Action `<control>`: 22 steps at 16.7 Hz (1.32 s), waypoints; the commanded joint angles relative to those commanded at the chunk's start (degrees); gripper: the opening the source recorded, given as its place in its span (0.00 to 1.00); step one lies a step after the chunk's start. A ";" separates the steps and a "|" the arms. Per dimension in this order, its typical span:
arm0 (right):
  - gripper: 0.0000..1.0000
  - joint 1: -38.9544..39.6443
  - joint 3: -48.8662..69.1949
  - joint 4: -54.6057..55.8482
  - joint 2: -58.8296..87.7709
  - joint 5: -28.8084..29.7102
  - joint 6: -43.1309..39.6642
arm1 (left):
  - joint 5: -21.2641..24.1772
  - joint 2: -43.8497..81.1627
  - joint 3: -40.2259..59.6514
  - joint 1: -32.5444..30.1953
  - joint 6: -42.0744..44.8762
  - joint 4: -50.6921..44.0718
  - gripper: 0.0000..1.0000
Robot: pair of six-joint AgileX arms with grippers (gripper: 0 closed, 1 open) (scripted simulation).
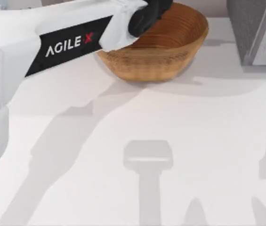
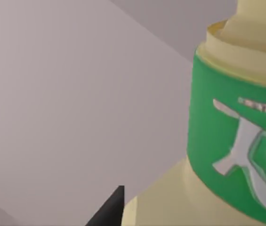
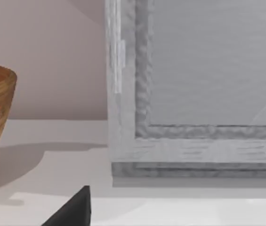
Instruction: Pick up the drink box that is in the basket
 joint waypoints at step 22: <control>1.00 0.00 0.00 0.00 0.00 0.00 0.00 | 30.56 -110.44 -90.43 33.22 -0.59 -17.75 0.00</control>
